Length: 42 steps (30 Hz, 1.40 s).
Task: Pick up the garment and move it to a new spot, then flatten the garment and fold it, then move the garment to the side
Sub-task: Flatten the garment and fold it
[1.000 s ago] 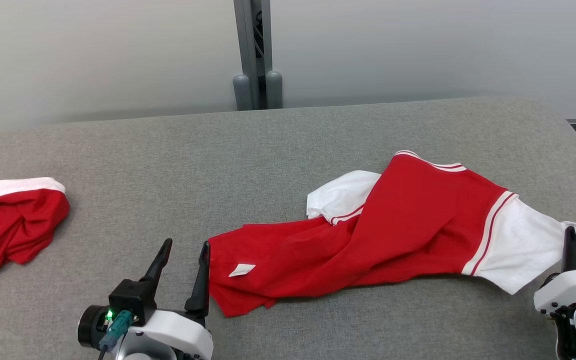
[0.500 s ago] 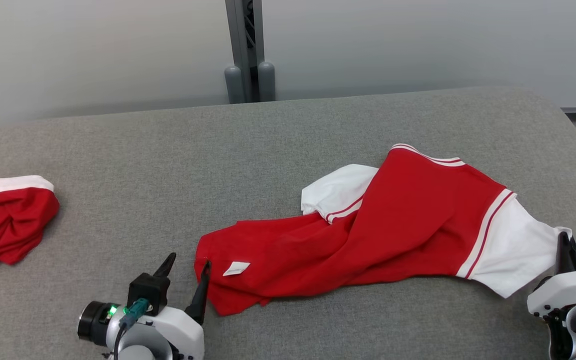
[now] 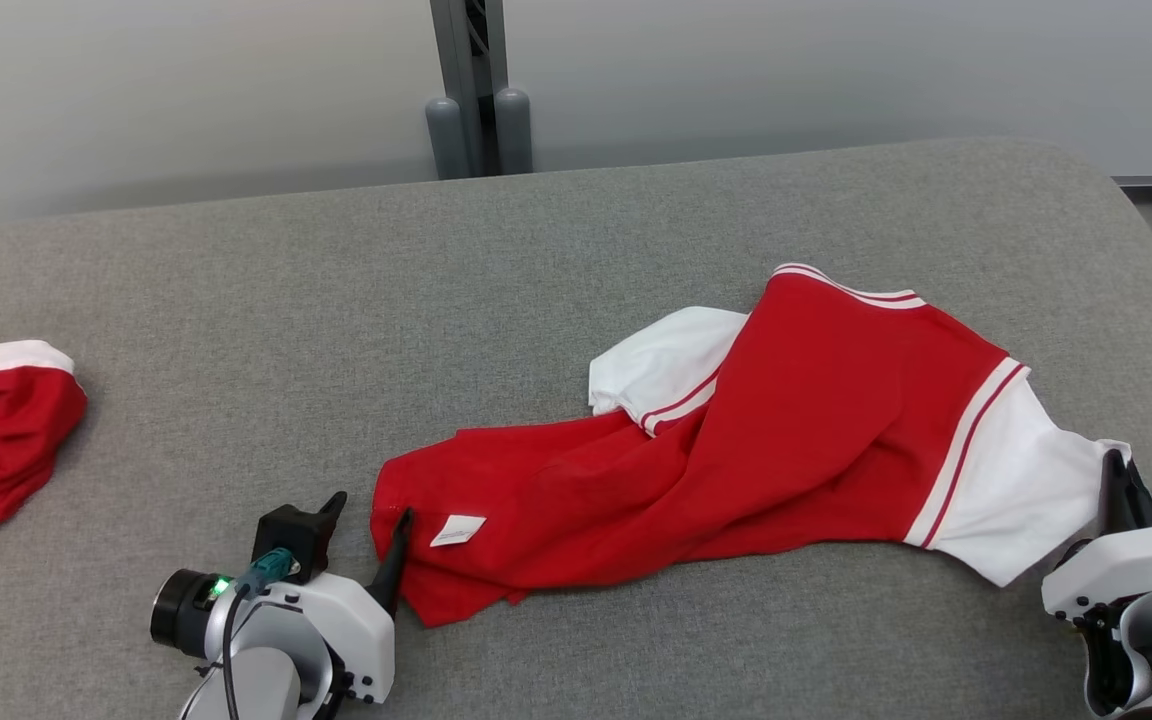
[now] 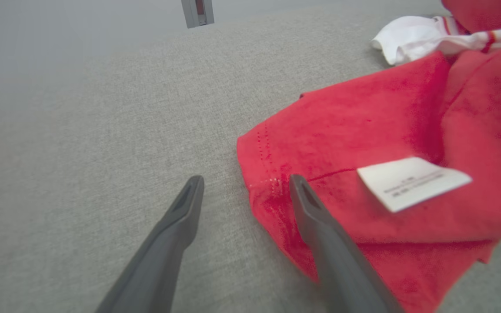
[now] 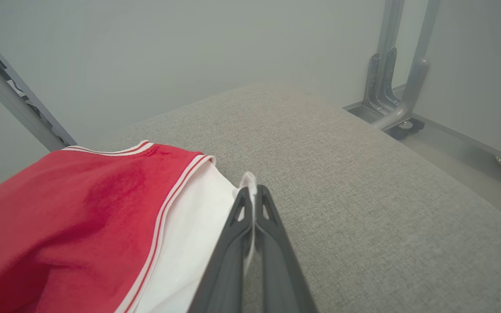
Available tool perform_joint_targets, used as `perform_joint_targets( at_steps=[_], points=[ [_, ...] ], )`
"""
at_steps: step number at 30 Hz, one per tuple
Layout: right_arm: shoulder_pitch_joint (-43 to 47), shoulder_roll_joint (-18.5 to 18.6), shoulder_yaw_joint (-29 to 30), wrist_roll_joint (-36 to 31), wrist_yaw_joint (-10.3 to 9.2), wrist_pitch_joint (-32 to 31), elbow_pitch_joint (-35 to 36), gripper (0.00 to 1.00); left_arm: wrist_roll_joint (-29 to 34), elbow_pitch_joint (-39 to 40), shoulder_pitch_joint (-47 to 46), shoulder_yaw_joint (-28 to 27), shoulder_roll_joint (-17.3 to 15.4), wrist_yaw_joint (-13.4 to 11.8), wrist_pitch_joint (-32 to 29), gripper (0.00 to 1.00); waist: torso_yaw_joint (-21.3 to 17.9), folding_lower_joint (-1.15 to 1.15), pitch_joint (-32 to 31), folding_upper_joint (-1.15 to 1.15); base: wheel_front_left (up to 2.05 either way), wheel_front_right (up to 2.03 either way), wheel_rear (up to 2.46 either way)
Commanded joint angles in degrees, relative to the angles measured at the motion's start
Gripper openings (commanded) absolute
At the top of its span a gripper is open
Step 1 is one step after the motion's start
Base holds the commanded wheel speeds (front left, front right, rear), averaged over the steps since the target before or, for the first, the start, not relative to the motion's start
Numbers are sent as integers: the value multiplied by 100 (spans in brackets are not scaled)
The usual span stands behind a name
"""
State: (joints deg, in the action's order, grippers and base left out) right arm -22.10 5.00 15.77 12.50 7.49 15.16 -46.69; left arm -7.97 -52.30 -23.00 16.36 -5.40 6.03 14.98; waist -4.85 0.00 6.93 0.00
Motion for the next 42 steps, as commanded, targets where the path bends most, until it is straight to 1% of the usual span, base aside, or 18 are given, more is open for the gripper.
perform_joint_targets(
  at_steps=[1, 6, 7, 8, 10, 11, 17, 20, 24, 28, 35, 42],
  points=[
    [-63, 16, -4, 6, 1, 14, 29, 0, -124, -58, -145, -47, 6, 47, 16, 100, 0, 0, 8, 0, 0, 0, 0],
    [-72, 16, 13, 16, 1, 14, 20, 0, -283, -271, -253, 17, 83, 99, 17, 100, 2, 0, 20, 0, 0, 0, 0],
    [-78, 13, 10, 15, 1, 14, 15, 0, -314, -299, -273, 37, 91, 112, 17, 83, 3, 0, 22, 0, 0, 0, 0],
    [-78, 13, 10, 15, 1, 14, 15, 0, -314, -299, -273, 37, 91, 112, 17, 83, 3, 0, 22, 0, 0, 0, 0],
    [-79, 6, 1, 15, 1, 13, 9, 0, -347, -327, -270, 73, 104, 128, 17, 7, 6, 0, 23, 0, 0, 0, 0],
    [-80, 3, 0, 19, 1, 13, 8, 0, -376, -345, -259, 90, 112, 137, 16, 0, 9, 0, 21, 0, 0, 0, 0],
    [-54, 8, -9, 33, 1, 13, -10, 0, -554, -279, -209, 187, 137, 155, 17, 0, 59, 0, -13, 0, 0, 0, 0],
    [-65, 15, -32, 53, 1, 14, 4, 0, -738, -182, -189, 273, 150, 158, 17, 0, 93, 0, -56, 0, 0, 0, 0],
    [-83, 7, -103, 143, 1, 14, 69, 0, -1018, 14, -98, 330, 83, 144, 17, 0, 132, 0, -177, 0, 0, 0, 0],
    [-173, 81, -281, 299, 1, 13, 157, 0, -1163, 277, -75, 361, -69, 144, 17, 0, 172, 0, -373, 0, 0, 0, 0],
    [-377, 261, -681, 636, 1, 14, 500, 0, -1363, 1065, 114, 52, -227, 144, 17, 0, 252, 0, -669, 0, 0, 0, 0],
    [-720, 478, -996, 1044, 1, -21, 839, 0, -1321, 1740, 277, -192, -310, 144, 16, 0, 301, 0, -847, 0, 0, 0, 0]
  ],
)
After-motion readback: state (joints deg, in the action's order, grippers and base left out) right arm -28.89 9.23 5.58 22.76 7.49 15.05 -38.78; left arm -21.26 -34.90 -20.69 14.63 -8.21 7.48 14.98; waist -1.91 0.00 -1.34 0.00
